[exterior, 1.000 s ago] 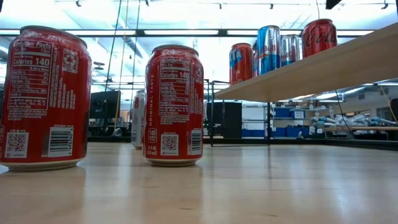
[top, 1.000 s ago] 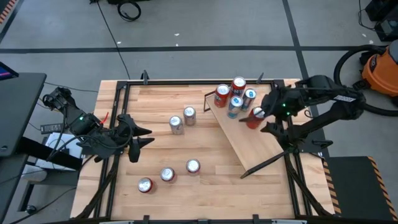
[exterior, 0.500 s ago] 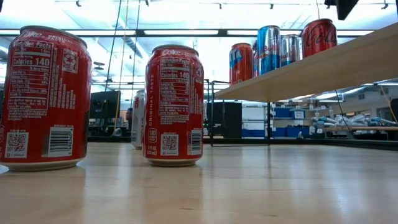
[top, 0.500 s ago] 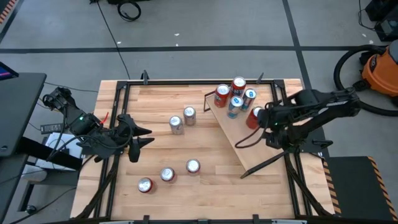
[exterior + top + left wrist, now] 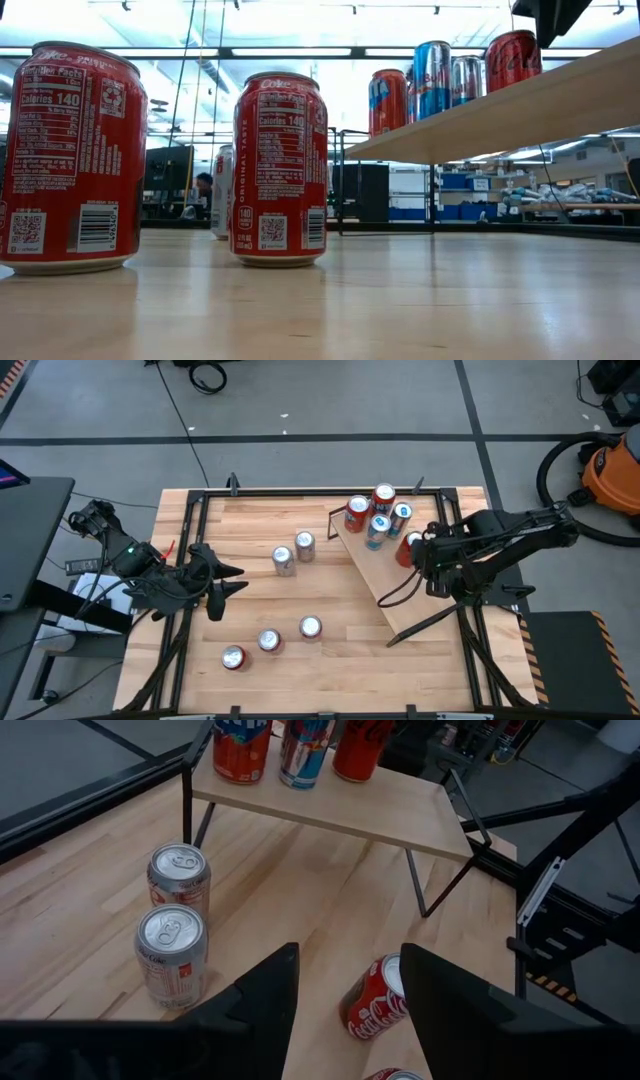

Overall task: Place canned beverage on shelf
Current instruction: Put the top dark red soda can on the shelf

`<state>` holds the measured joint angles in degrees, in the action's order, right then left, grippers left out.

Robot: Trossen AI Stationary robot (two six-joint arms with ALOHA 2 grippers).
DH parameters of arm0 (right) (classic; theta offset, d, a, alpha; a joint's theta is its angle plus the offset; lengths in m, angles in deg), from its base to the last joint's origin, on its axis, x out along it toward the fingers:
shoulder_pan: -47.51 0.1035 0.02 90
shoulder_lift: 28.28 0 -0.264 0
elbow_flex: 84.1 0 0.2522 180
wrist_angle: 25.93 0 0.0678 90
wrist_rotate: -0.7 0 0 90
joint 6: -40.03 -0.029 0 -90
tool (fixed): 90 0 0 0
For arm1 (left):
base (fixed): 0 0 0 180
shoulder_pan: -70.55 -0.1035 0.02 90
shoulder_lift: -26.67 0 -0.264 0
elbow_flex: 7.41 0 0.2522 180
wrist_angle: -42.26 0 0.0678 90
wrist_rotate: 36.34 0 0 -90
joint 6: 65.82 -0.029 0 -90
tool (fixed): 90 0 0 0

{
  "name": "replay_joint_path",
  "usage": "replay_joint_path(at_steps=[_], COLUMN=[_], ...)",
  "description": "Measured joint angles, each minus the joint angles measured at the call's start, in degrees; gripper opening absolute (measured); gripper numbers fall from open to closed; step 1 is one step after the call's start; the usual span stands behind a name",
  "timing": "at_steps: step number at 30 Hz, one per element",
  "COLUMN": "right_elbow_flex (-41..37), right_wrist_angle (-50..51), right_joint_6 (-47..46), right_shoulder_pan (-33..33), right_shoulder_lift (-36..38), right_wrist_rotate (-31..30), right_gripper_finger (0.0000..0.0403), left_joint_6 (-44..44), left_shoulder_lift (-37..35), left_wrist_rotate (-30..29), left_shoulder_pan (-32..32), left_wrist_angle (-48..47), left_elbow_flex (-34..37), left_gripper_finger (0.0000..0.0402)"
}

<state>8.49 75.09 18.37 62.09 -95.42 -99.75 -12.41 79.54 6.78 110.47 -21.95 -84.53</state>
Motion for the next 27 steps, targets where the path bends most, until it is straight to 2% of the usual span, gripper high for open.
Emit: replay_joint_path(at_steps=[13, 27], right_elbow_flex=[-5.31, -5.64], right_wrist_angle=[-5.09, -4.48], right_joint_6=[1.94, 1.41], right_shoulder_pan=[0.0, -0.07], right_shoulder_lift=[0.02, 0.02], right_wrist_rotate=[-0.34, -3.74], right_gripper_finger=[0.0166, 0.0194], left_joint_6=[0.28, 0.02], left_shoulder_lift=[0.0, 0.0], left_wrist_rotate=[-0.01, -0.01], left_shoulder_pan=[0.0, 0.0], left_wrist_angle=[0.04, 0.02], left_elbow_flex=[-0.01, 0.01], left_gripper_finger=[0.0185, 0.0185])
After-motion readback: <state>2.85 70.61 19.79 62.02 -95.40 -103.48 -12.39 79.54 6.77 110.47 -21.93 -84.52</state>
